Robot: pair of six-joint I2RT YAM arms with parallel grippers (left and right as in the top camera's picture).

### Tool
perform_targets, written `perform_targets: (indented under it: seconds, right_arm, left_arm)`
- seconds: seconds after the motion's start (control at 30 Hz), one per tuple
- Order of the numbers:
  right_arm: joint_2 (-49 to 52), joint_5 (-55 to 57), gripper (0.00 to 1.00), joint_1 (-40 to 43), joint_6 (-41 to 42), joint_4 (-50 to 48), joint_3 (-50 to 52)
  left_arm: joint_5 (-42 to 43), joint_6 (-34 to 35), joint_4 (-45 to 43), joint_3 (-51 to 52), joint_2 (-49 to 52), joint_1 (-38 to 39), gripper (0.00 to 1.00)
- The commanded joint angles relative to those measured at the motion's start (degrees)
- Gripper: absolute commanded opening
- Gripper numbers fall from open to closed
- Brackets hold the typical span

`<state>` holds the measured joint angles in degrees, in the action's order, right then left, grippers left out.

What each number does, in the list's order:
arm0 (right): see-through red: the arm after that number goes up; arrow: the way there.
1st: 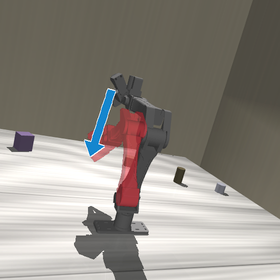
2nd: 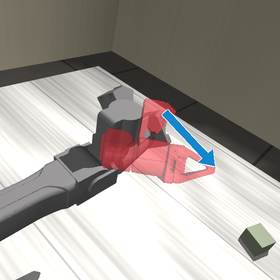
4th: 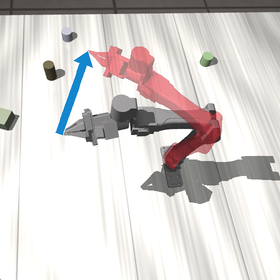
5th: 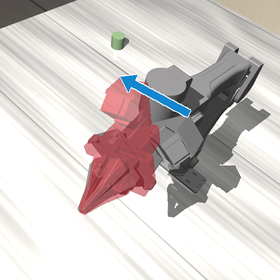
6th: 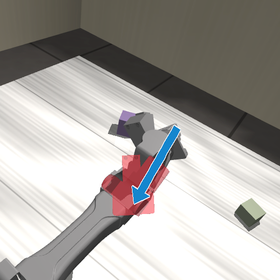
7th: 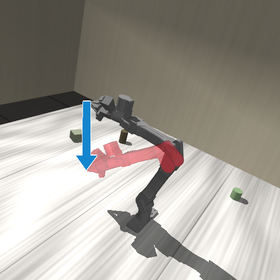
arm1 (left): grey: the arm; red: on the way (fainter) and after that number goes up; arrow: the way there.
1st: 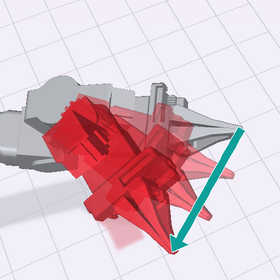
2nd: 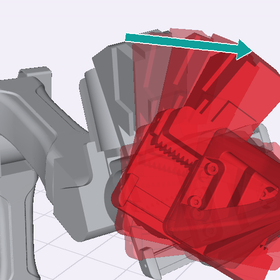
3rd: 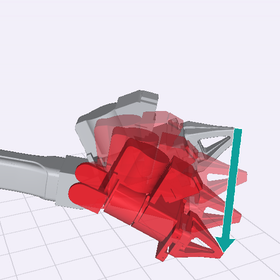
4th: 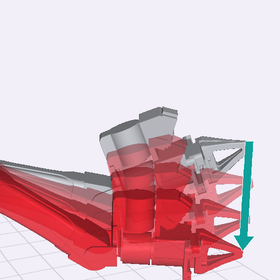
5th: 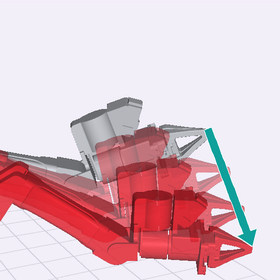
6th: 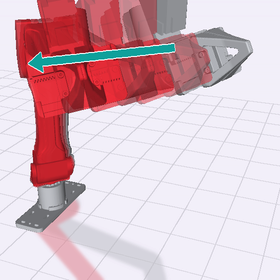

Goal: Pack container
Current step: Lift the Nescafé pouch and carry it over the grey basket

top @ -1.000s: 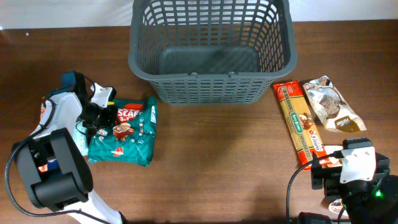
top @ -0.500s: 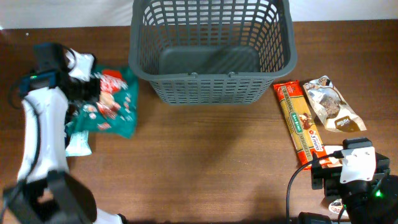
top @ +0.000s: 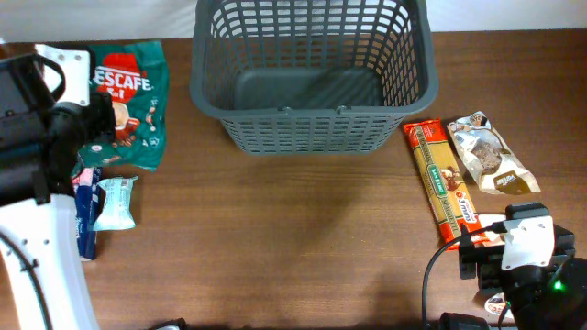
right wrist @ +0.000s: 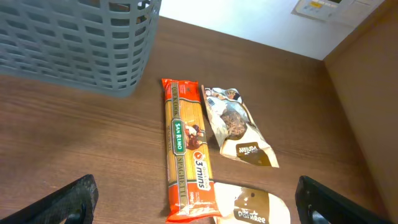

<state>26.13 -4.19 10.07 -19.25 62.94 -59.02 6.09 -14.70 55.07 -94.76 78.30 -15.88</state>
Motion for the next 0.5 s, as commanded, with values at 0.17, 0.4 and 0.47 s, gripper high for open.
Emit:
perform_targets:
  seconds: [0.17,0.4,0.47]
  right_arm:
    - [-0.2,-0.8,0.99,-0.3,0.7,-0.2,0.0]
    - [-0.2,-0.8,0.99,-0.3,0.7,-0.2,0.0]
    - [-0.2,-0.8,0.99,-0.3,0.7,-0.1,0.0]
  left_arm:
    - [-2.5,2.5,-4.4,-7.5,-7.3,0.0,0.02]
    - [4.6,4.8,-9.6,-7.9,-10.0,0.0,0.02]
    - [7.4,6.0,-12.1,-7.9,-9.8,0.0,0.02]
